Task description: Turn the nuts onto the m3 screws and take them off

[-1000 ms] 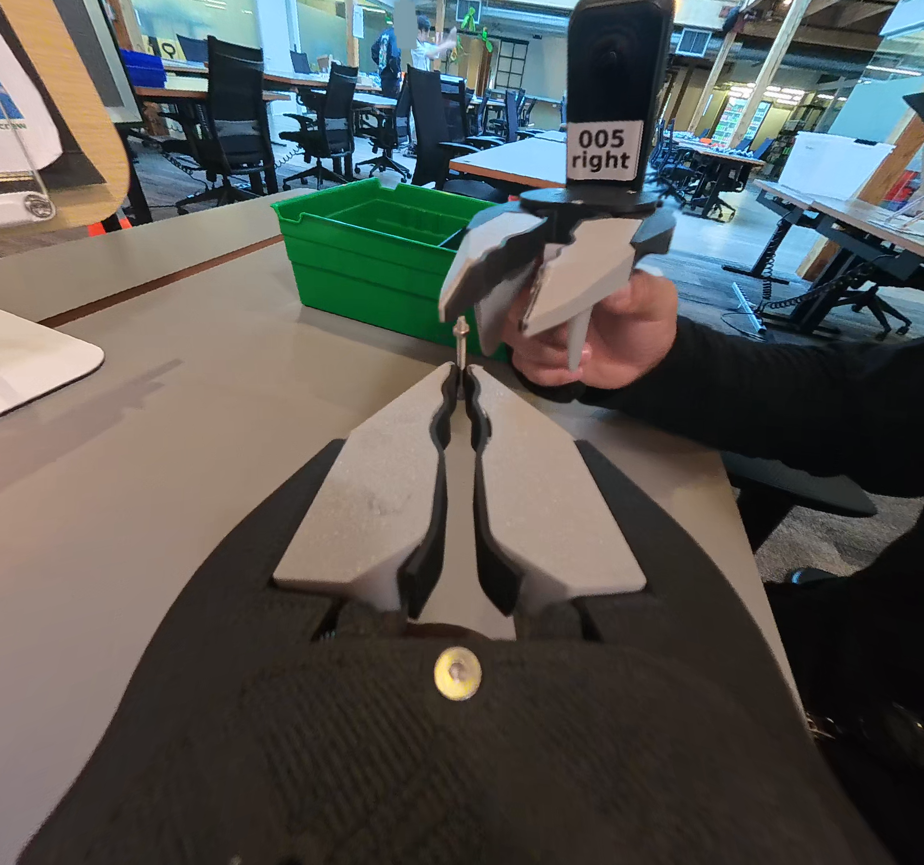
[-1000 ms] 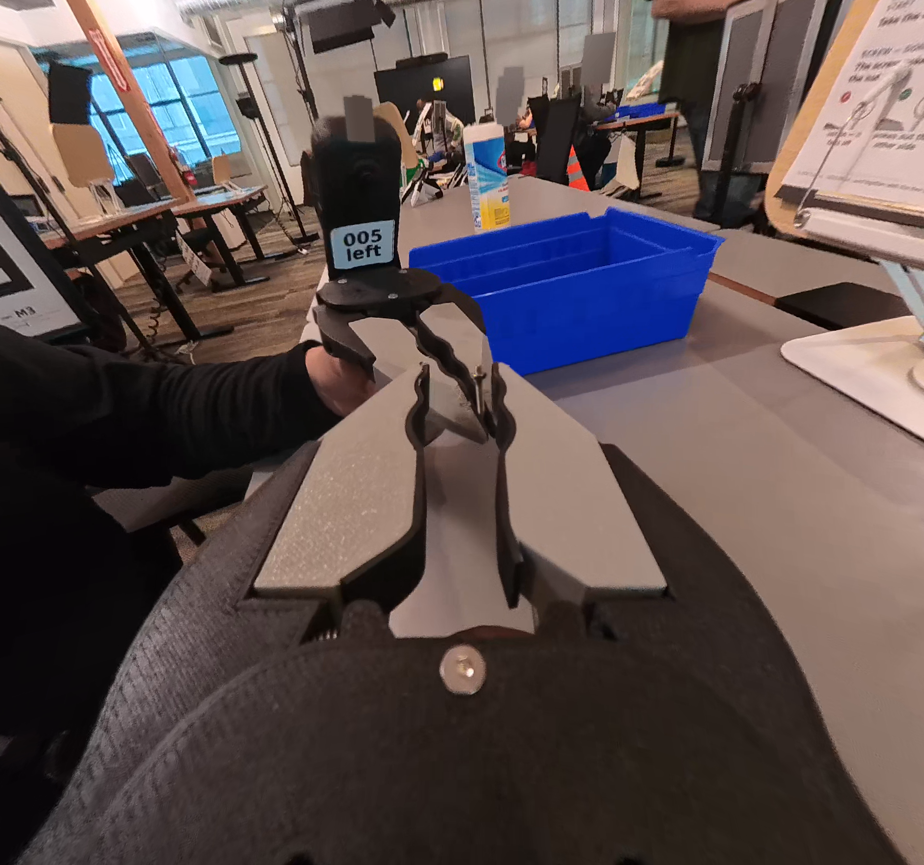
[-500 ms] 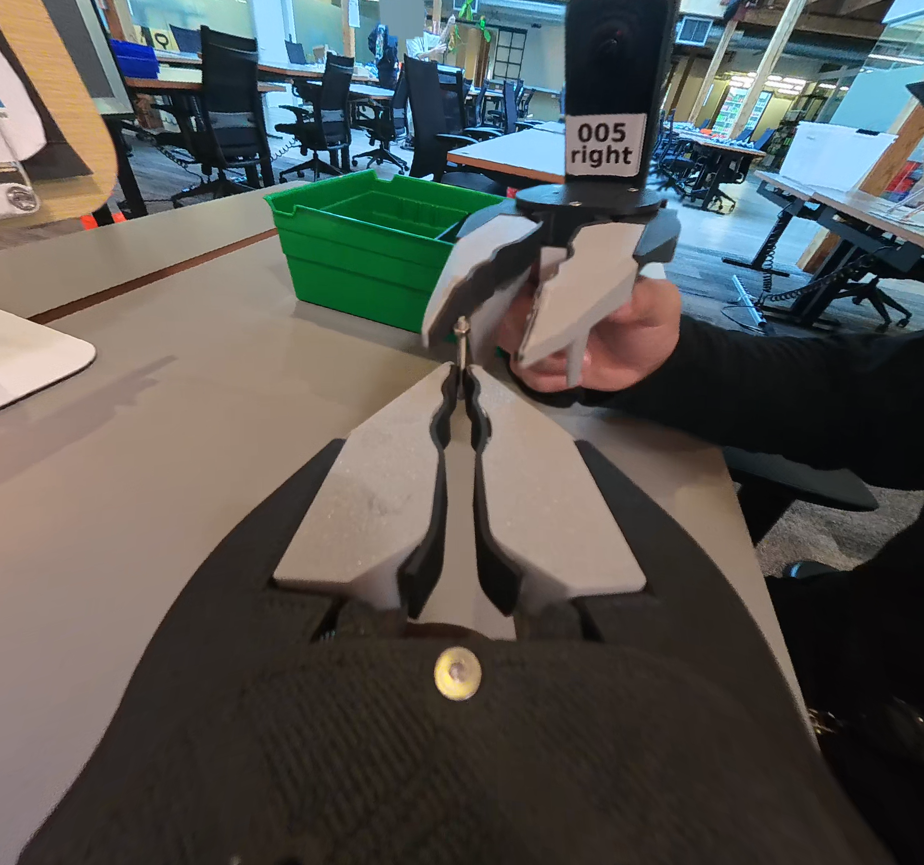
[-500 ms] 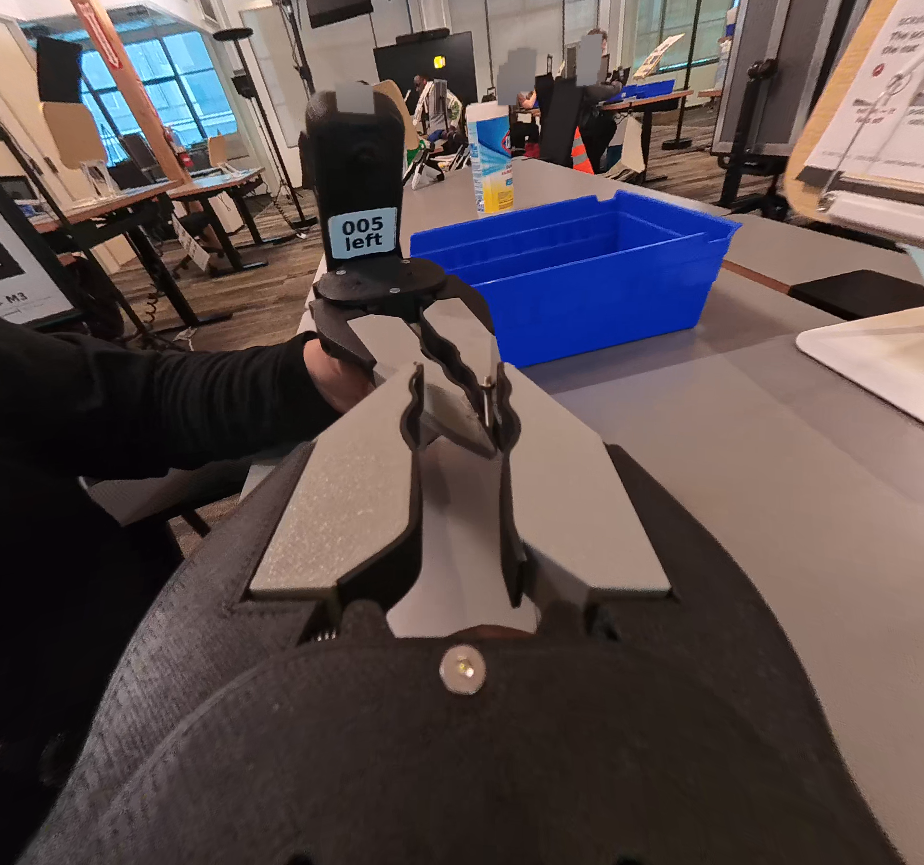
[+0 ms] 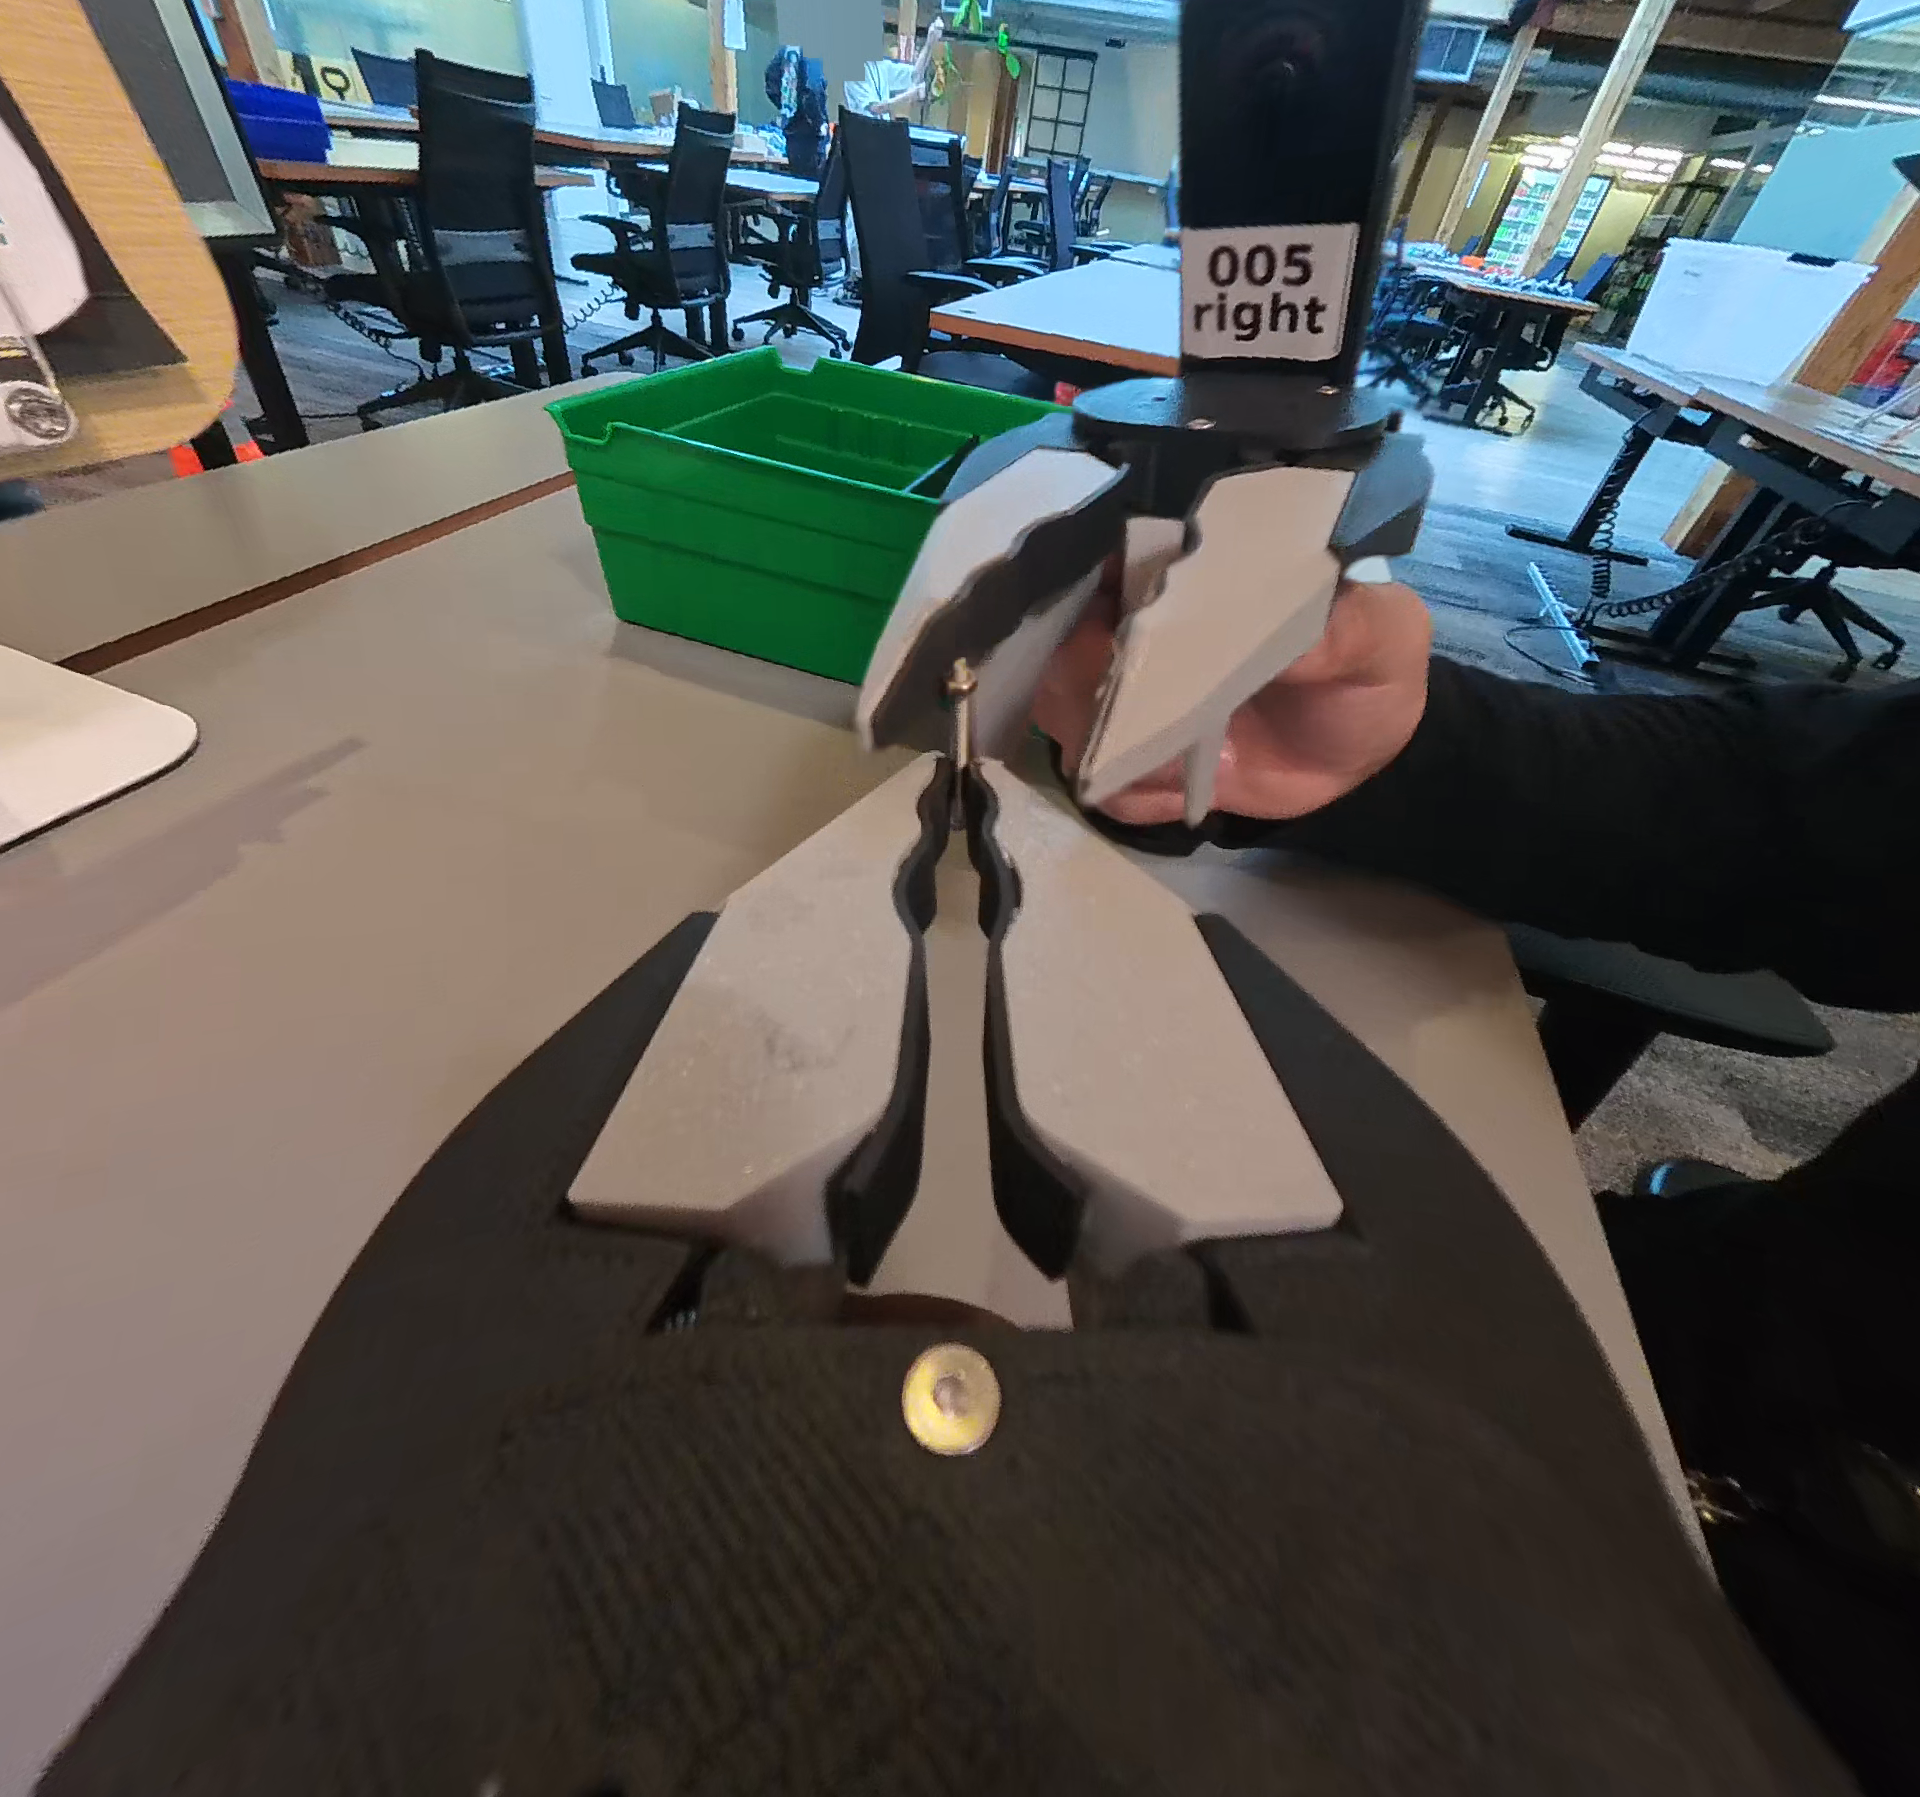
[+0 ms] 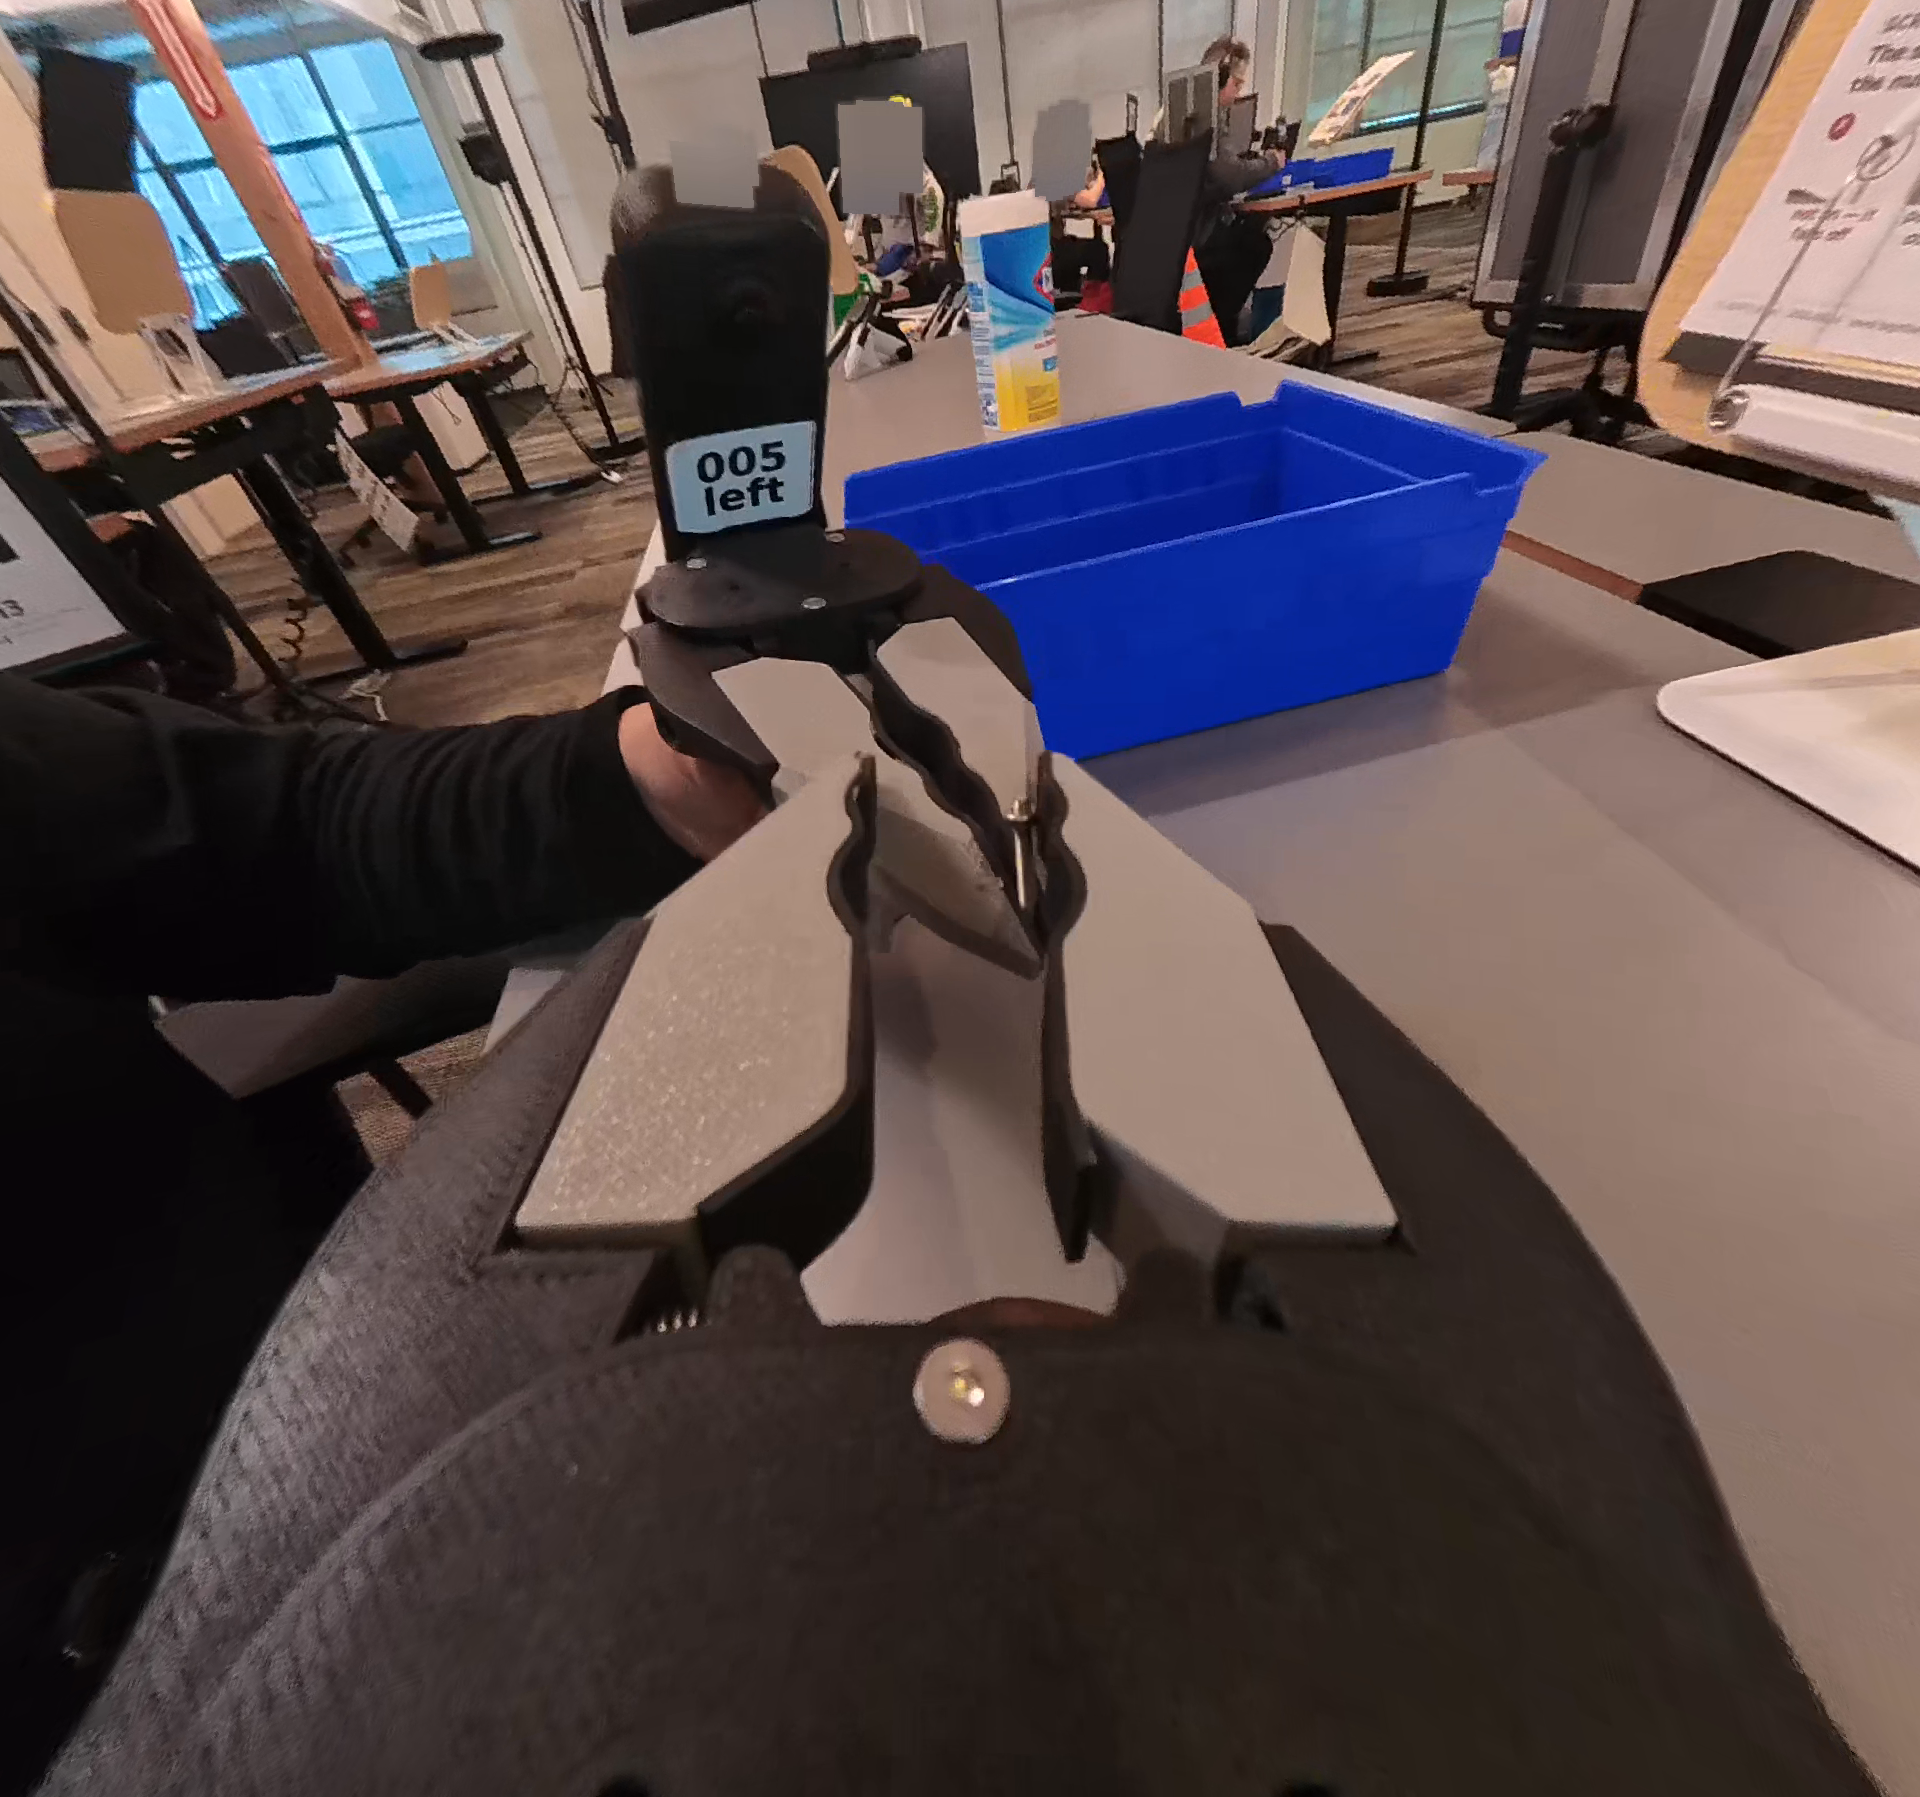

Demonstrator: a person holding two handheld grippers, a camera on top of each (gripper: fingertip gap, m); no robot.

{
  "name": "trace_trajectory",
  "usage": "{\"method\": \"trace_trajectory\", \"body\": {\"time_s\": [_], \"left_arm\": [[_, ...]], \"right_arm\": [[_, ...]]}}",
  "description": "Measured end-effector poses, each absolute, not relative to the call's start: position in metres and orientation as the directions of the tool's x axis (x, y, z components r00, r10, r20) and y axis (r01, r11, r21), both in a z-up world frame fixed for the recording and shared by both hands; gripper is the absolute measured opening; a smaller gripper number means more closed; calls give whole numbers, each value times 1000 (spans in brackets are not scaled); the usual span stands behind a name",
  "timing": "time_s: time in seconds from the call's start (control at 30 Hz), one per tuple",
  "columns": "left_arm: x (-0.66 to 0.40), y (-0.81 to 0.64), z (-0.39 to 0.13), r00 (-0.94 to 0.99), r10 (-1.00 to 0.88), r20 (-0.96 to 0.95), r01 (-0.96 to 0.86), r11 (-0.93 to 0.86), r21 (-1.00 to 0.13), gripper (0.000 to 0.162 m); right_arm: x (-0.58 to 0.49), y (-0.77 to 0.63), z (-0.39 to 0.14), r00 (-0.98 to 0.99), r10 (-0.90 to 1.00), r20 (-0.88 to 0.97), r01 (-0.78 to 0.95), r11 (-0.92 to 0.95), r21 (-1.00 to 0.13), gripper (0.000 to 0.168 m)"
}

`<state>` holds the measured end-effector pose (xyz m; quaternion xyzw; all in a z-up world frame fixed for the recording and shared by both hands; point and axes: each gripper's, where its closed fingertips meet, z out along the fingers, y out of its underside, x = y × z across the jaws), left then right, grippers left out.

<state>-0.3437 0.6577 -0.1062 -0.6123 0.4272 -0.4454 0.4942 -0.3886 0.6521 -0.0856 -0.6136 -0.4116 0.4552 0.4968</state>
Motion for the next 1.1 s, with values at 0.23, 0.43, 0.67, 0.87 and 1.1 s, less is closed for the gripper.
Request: {"method": "trace_trajectory", "body": {"time_s": [0.23,0.43,0.67,0.87,1.1], "left_arm": [[-348,663,-105,253,-957,141,-64,-162,-985,0],[-343,657,-106,237,-964,121,-84,-145,-986,0],[-345,659,-107,238,-963,124,-86,-148,-985,0],[-342,657,-111,239,-965,103,-115,-134,-984,0],[-343,661,-115,259,-959,119,-120,-154,-981,0]], "right_arm": [[-371,653,-75,231,957,-174,2,-179,-984,23],[-392,646,-82,190,958,-216,19,-224,-974,30],[-372,660,-80,272,947,-168,22,-181,-983,22],[-379,657,-88,257,954,-152,74,-177,-981,10],[-375,664,-94,299,940,-165,83,-198,-977,2]]}}
